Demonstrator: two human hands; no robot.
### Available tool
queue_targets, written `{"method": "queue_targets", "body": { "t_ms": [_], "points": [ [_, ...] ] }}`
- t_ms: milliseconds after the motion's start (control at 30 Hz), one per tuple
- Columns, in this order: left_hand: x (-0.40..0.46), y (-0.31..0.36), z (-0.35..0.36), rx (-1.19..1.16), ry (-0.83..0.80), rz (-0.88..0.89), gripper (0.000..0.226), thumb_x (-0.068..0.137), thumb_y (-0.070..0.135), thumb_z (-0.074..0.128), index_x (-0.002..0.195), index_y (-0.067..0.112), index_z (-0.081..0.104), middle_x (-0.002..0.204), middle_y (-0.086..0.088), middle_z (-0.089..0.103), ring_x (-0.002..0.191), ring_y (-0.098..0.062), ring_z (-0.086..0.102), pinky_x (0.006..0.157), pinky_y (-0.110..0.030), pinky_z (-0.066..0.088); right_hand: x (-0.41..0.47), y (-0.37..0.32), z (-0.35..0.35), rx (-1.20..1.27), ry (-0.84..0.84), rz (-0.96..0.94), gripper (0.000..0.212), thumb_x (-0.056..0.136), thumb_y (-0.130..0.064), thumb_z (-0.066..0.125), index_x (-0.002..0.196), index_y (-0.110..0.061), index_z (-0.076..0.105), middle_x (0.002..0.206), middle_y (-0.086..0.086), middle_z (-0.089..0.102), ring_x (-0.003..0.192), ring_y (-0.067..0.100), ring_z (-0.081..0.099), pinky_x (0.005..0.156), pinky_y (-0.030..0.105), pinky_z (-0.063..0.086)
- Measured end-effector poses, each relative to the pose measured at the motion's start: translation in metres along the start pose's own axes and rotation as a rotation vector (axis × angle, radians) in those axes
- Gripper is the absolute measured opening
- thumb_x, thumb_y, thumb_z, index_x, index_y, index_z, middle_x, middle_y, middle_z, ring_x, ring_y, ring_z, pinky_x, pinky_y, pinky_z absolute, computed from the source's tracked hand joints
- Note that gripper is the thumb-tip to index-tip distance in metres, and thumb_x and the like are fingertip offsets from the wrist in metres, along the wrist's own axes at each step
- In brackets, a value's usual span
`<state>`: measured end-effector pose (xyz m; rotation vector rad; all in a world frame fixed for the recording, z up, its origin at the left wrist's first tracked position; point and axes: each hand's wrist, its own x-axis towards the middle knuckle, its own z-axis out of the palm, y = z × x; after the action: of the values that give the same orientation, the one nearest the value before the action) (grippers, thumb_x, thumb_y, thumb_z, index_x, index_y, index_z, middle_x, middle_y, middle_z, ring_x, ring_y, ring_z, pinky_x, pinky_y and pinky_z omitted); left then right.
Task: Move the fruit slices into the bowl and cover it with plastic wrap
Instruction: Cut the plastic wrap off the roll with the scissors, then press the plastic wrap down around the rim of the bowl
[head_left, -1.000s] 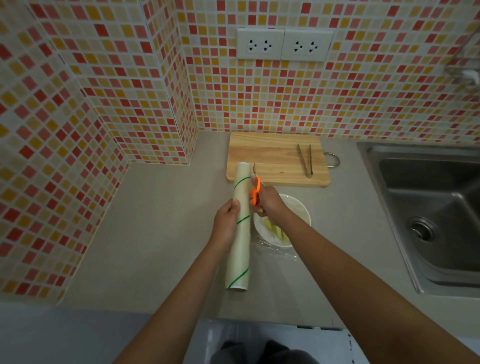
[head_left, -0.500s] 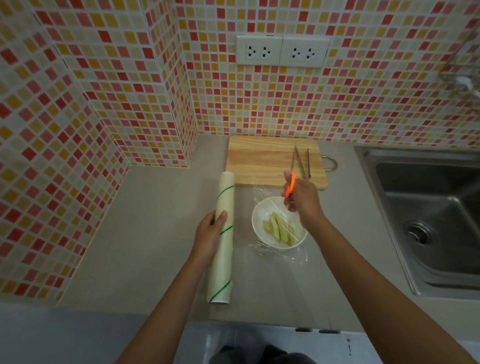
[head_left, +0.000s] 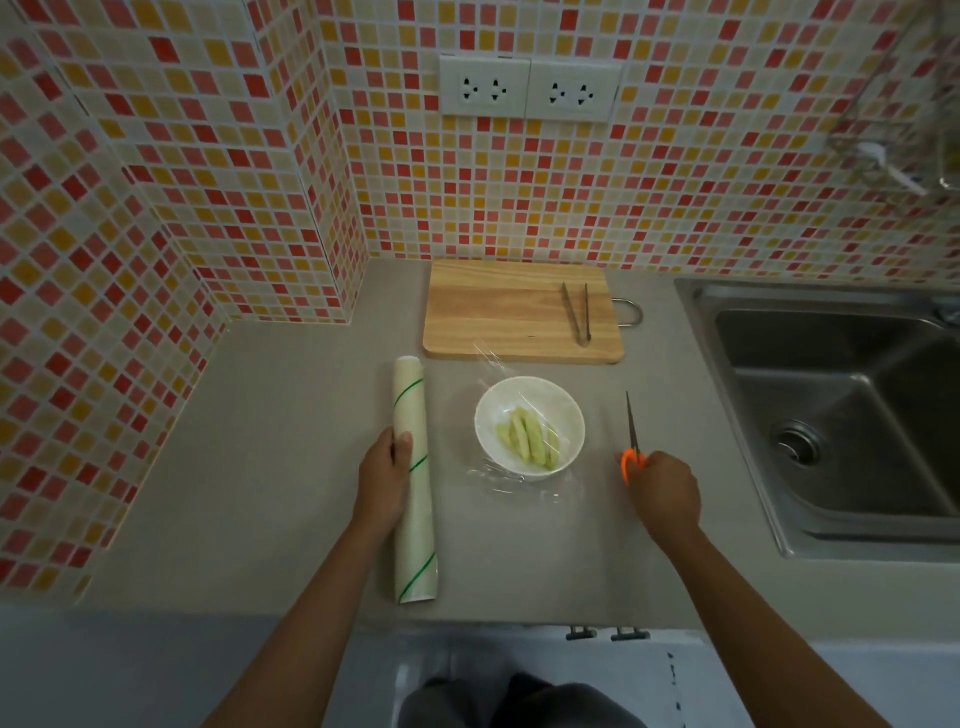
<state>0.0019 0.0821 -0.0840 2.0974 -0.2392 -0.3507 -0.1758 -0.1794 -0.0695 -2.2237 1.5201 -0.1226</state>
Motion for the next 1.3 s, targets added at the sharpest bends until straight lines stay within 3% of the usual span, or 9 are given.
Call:
{"method": "queue_targets", "body": {
  "t_ms": [300, 467, 667, 900, 1133, 1300],
  "points": [
    [0.004, 0.003, 0.008, 0.177, 0.009, 0.020, 0.031, 0.101, 0.023, 0.040, 0.095, -0.004, 0.052, 0.093, -0.026, 0.056, 0.088, -0.037, 0.054, 0.070, -0.034, 0.034, -0.003, 0.002, -0.003, -0.080, -0.019, 0.015, 0.041, 0.092, -0.033, 0.050, 0.089, 0.003, 0.068, 0.097, 0.023, 0.069, 0.092, 0.039, 0.065, 0.079, 0.037, 0.050],
    [0.002, 0.003, 0.009, 0.206, -0.027, -0.015, 0.034, 0.101, 0.025, 0.039, 0.107, -0.005, 0.053, 0.120, -0.024, 0.041, 0.102, -0.036, 0.050, 0.093, -0.034, 0.039, -0.001, 0.002, -0.005, -0.099, -0.069, -0.004, 0.037, 0.089, -0.034, 0.052, 0.085, 0.000, 0.067, 0.093, 0.019, 0.069, 0.088, 0.036, 0.065, 0.074, 0.034, 0.049],
    [0.007, 0.003, 0.008, 0.298, -0.025, -0.003, 0.035, 0.101, 0.023, 0.038, 0.108, -0.009, 0.051, 0.117, -0.028, 0.043, 0.100, -0.040, 0.051, 0.094, -0.039, 0.041, 0.004, 0.003, -0.007, -0.111, -0.079, -0.017, 0.034, 0.089, -0.034, 0.053, 0.081, -0.003, 0.064, 0.091, 0.017, 0.069, 0.085, 0.035, 0.065, 0.068, 0.031, 0.047],
    [0.006, -0.002, 0.011, 0.377, 0.032, 0.011, 0.041, 0.102, 0.022, 0.032, 0.121, -0.011, 0.049, 0.115, -0.033, 0.048, 0.110, -0.045, 0.044, 0.095, -0.046, 0.037, 0.007, 0.004, -0.011, -0.138, -0.095, -0.028, 0.035, 0.087, -0.035, 0.057, 0.091, -0.001, 0.065, 0.100, 0.018, 0.068, 0.094, 0.035, 0.065, 0.075, 0.033, 0.050],
    [0.010, -0.003, 0.004, 0.253, 0.058, 0.005, 0.044, 0.102, 0.026, 0.032, 0.109, -0.013, 0.052, 0.107, -0.036, 0.049, 0.104, -0.045, 0.047, 0.093, -0.049, 0.039, 0.012, -0.001, -0.015, -0.173, -0.153, -0.014, 0.030, 0.081, -0.030, 0.065, 0.094, -0.003, 0.065, 0.101, 0.016, 0.068, 0.093, 0.034, 0.066, 0.069, 0.031, 0.046],
    [0.013, -0.003, 0.001, 0.173, 0.090, -0.001, 0.037, 0.101, 0.029, 0.035, 0.081, 0.002, 0.048, 0.093, -0.031, 0.051, 0.094, -0.040, 0.049, 0.079, -0.040, 0.037, 0.016, -0.008, -0.020, -0.216, -0.075, -0.039, 0.030, 0.085, -0.038, 0.060, 0.092, -0.009, 0.065, 0.095, 0.012, 0.069, 0.087, 0.031, 0.066, 0.072, 0.032, 0.051]
  ]
}}
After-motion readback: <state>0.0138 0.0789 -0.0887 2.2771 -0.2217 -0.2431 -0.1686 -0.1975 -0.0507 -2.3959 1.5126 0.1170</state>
